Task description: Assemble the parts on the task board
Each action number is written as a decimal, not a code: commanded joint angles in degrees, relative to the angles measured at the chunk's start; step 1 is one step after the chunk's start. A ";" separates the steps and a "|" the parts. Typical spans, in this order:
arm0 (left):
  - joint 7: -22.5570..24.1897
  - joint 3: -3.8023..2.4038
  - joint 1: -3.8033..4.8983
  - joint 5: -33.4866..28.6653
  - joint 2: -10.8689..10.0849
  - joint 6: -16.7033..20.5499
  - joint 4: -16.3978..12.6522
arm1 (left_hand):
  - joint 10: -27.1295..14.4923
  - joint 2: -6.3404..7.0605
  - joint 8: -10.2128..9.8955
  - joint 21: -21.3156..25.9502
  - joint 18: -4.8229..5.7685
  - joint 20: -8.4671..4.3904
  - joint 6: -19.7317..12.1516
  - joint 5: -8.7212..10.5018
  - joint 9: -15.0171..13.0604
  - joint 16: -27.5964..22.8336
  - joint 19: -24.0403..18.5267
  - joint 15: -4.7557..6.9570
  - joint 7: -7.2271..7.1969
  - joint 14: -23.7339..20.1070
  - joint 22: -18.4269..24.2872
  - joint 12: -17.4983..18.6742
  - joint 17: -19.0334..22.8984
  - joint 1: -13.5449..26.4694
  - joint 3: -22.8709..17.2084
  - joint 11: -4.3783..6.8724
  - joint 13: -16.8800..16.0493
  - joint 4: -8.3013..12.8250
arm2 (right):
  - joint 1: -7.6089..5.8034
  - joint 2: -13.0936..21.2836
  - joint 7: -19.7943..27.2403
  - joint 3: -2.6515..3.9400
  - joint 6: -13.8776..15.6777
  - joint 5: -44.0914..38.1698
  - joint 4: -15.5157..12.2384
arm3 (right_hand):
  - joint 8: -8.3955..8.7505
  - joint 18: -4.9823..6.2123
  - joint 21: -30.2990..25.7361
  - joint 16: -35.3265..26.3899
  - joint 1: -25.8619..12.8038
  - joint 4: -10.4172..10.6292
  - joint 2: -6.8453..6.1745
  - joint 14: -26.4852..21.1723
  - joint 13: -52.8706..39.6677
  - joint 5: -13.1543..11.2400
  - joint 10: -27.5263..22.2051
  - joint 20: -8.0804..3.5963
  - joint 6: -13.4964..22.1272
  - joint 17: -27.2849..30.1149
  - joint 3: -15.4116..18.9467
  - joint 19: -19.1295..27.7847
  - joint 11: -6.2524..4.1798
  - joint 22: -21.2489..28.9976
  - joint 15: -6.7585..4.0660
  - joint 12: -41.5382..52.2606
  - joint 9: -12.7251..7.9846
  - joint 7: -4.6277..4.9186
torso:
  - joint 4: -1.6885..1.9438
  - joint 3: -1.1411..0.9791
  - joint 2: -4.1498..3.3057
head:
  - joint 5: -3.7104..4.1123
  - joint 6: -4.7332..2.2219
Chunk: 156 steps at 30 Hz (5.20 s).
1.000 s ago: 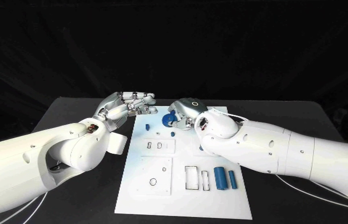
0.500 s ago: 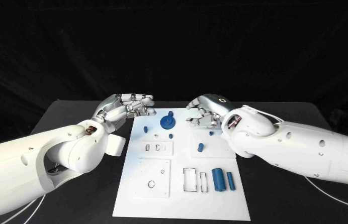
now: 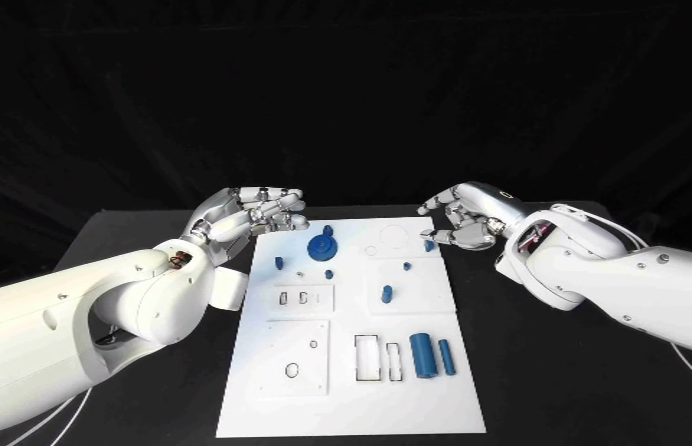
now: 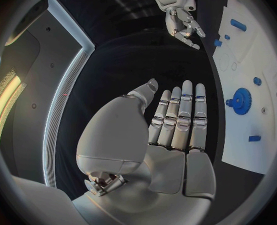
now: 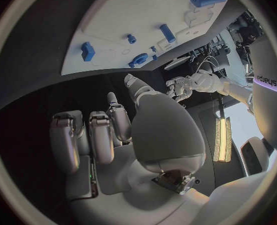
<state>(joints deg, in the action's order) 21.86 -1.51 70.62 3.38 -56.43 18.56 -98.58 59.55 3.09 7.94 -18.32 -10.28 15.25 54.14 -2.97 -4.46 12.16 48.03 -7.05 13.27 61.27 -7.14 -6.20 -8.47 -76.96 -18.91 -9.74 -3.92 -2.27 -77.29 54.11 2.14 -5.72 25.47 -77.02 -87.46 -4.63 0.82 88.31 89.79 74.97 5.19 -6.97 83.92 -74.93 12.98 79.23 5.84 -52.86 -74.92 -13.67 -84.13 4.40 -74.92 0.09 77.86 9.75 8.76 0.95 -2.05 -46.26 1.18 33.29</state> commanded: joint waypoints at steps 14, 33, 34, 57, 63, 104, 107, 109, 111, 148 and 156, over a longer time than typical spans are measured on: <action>0.45 0.06 -0.01 -0.17 0.35 -1.55 0.51 | 0.01 -0.32 -0.22 0.30 -0.24 0.04 0.13 -0.02 0.07 -0.22 -0.32 -0.13 0.02 -0.04 0.07 0.19 -0.05 0.26 0.31 -0.20 -0.06 0.01 | 1.92 -2.14 3.95 0.02 -4.89 2.60 7.27 | 0.91 -0.17 -0.21 0.12 1.03 -0.85 -0.39 6.04 -3.06 0.71 -0.47 -0.08 0.99 -14.92 -0.08 -4.60 -0.37 -12.82 -0.32 -0.64 -0.36 0.14 | 0.02 -0.22 0.11 | 0.25 0.14; 0.38 0.06 -0.02 -0.17 0.22 -1.57 0.46 | 0.05 -0.37 -0.23 0.31 -0.25 0.04 0.17 -0.02 0.07 -0.26 -0.31 -0.12 0.00 -0.01 0.10 0.22 -0.07 0.15 0.27 -0.18 -0.07 0.10 | 3.14 -5.12 3.01 0.02 -6.86 2.18 11.64 | 0.62 -0.16 -0.24 0.17 1.98 -1.50 0.08 6.07 -3.13 1.08 -0.44 -0.10 0.45 -15.02 -0.70 -4.59 -0.39 -12.80 -0.35 -0.62 -0.34 0.15 | -0.04 -0.32 0.11 | -0.22 1.03; 0.38 0.06 -0.02 -0.17 0.23 -1.57 0.46 | 0.05 -0.37 -0.23 0.31 -0.25 0.04 0.17 -0.02 0.07 -0.26 -0.31 -0.12 0.00 -0.01 0.10 0.22 -0.07 0.15 0.27 -0.18 -0.07 0.10 | 3.17 -5.22 2.98 0.02 -6.90 2.17 11.73 | 0.55 -0.17 -0.21 0.17 1.98 -1.51 0.12 6.07 -3.13 1.08 -0.44 -0.11 0.29 -15.01 -0.73 -4.60 -0.39 -12.83 -0.35 -0.62 -0.31 0.15 | -0.04 -0.32 0.11 | -0.22 1.03; 0.20 0.06 -0.01 -0.17 0.24 -1.50 0.49 | 0.06 -0.38 -0.25 0.31 -0.26 0.04 0.18 -0.02 0.06 -0.28 -0.31 -0.11 -0.01 0.00 0.12 0.24 -0.09 0.05 0.24 -0.17 -0.08 0.18 | 3.57 -6.75 2.27 0.02 -7.94 2.05 12.79 | -1.25 -0.26 0.04 0.21 1.90 -1.82 1.34 6.08 -3.89 0.94 0.39 -0.32 -4.38 -15.08 -1.87 -4.79 -0.81 -13.17 -0.65 0.19 0.36 -0.33 | -0.03 -0.34 0.14 | -0.27 1.02; 0.14 0.06 -0.01 -0.17 0.21 -1.51 0.50 | 0.06 -0.38 -0.25 0.31 -0.26 0.04 0.18 -0.02 0.06 -0.28 -0.31 -0.11 -0.01 0.00 0.12 0.24 -0.09 0.05 0.24 -0.17 -0.08 0.18 | 3.59 -6.81 1.95 0.02 -7.90 1.98 12.95 | -2.12 -0.27 0.08 0.21 1.92 -1.95 1.86 6.08 -4.08 0.95 0.60 -0.56 -6.05 -15.08 -2.30 -4.83 -1.17 -13.23 -0.94 0.38 0.68 -0.76 | -0.03 -0.35 0.15 | -0.28 1.16; -0.10 0.28 -0.01 -0.51 2.10 -1.66 5.28 | 0.09 -0.41 -0.31 0.34 -0.25 0.05 0.18 -0.01 0.07 -0.36 -0.32 -0.11 0.02 0.02 0.17 0.31 -0.12 -0.01 0.24 -0.18 -0.08 0.26 | 2.75 -16.60 -10.19 -0.32 -1.22 1.45 -2.24 | -5.15 -0.53 0.81 0.21 1.76 -2.82 5.53 6.08 -4.13 -0.01 0.95 -1.96 -7.78 -15.08 -4.78 -5.32 -2.55 -14.11 -2.25 0.18 2.52 -2.27 | 0.32 0.64 1.81 | -4.33 3.51; -0.09 0.32 -0.01 -0.54 2.30 -1.67 5.55 | 0.09 -0.41 -0.31 0.34 -0.25 0.05 0.18 -0.01 0.07 -0.36 -0.32 -0.11 0.02 0.02 0.17 0.31 -0.12 -0.01 0.24 -0.18 -0.08 0.26 | 3.39 -19.03 -11.33 -0.64 -1.91 0.11 -1.41 | -5.13 -0.56 0.93 0.21 1.66 -2.79 5.53 6.08 -4.06 -0.07 0.88 -1.95 -7.69 -15.08 -4.76 -5.39 -2.53 -14.23 -2.24 0.09 2.53 -2.25 | 0.38 0.79 1.89 | -4.74 3.70; -0.08 0.33 -0.01 -0.55 2.37 -1.69 5.61 | 0.09 -0.41 -0.31 0.34 -0.25 0.05 0.18 -0.01 0.07 -0.36 -0.32 -0.11 0.02 0.02 0.17 0.31 -0.12 -0.01 0.24 -0.18 -0.08 0.26 | 3.84 -20.23 -11.96 -0.81 -2.48 -0.72 -0.93 | -5.13 -0.56 0.90 0.21 1.63 -2.79 5.50 6.08 -4.04 -0.08 0.86 -1.94 -7.64 -15.08 -4.75 -5.38 -2.52 -14.21 -2.23 0.07 2.53 -2.24 | 0.43 0.86 1.89 | -5.03 3.84; -0.08 0.34 -0.01 -0.55 2.42 -1.70 5.64 | 0.09 -0.41 -0.31 0.34 -0.25 0.05 0.18 -0.01 0.07 -0.36 -0.32 -0.11 0.02 0.02 0.17 0.31 -0.12 -0.01 0.24 -0.18 -0.08 0.26 | 4.33 -21.32 -12.66 -0.95 -3.12 -1.70 -0.47 | -5.13 -0.55 0.89 0.21 1.62 -2.80 5.49 6.08 -4.03 -0.09 0.86 -1.94 -7.63 -15.08 -4.74 -5.37 -2.52 -14.20 -2.23 0.06 2.54 -2.23 | 0.46 0.85 1.86 | -5.26 4.03; -0.21 0.36 -0.01 -0.57 2.59 -1.82 5.20 | 0.09 -0.41 -0.31 0.34 -0.25 0.05 0.18 -0.01 0.07 -0.36 -0.32 -0.11 0.02 0.02 0.17 0.31 -0.12 -0.01 0.24 -0.18 -0.08 0.26 | 7.60 -26.27 -17.59 -1.43 -8.74 -8.26 3.72 | -5.19 -0.51 0.76 0.21 0.85 -2.73 4.87 6.08 -3.93 0.24 0.71 -1.85 -7.27 -15.08 -4.39 -5.29 -2.40 -14.05 -2.12 -0.10 2.66 -2.11 | 0.41 0.72 1.82 | -7.29 5.81; -0.22 0.35 -0.01 -0.57 2.53 -1.85 5.19 | 0.09 -0.41 -0.31 0.34 -0.25 0.05 0.18 -0.01 0.07 -0.36 -0.32 -0.11 0.02 0.02 0.17 0.31 -0.12 -0.01 0.24 -0.18 -0.08 0.26 | 7.82 -26.61 -17.77 -1.44 -8.64 -8.34 4.30 | -5.21 -0.50 0.73 0.21 0.76 -2.73 4.78 6.08 -3.89 0.28 0.66 -1.83 -7.24 -15.08 -4.34 -5.28 -2.39 -14.03 -2.11 -0.16 2.68 -2.11 | 0.44 0.75 1.78 | -7.35 5.93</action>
<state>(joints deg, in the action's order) 21.32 -1.13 70.58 2.92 -53.96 17.91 -93.24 59.55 3.09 7.94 -18.32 -10.28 15.25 54.13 -2.97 -4.46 12.18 48.03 -7.04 13.27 61.27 -7.08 -6.20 -8.50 -76.96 -18.91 -9.74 -3.92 -2.27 -69.70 27.55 -14.72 -7.04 17.67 -84.55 -83.44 -9.55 0.82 88.85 89.79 76.23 2.14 -2.37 84.12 -74.92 13.09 80.35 4.19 -59.79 -74.91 -18.17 -84.12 2.06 -74.92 -1.97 78.00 10.81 6.82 1.38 -1.32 -44.44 -6.15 39.17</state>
